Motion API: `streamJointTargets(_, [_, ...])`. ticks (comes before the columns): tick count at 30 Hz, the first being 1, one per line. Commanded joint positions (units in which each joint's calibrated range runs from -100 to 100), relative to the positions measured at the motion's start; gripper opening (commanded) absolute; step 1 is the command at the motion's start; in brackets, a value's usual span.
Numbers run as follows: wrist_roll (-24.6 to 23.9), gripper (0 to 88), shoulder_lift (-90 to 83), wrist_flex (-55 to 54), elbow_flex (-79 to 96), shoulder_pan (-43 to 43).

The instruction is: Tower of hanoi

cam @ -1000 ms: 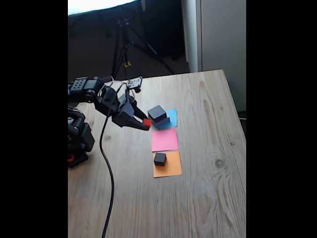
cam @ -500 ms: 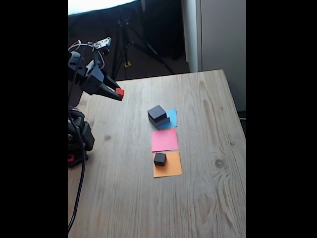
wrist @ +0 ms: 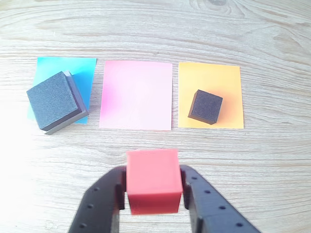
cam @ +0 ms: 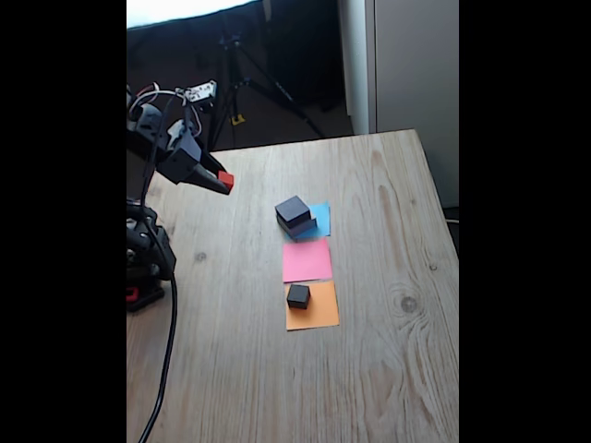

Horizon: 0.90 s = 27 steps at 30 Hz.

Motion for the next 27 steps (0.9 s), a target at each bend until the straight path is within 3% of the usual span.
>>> streamJointTargets(1, [1.04,0.4,-2.67,-11.97,14.48,2.74])
streamJointTargets(9, [1.04,0.9,-3.28,-40.38,39.12,4.16])
streamJointTargets(27, [1.04,3.0,17.92,-98.33,61.39,0.23])
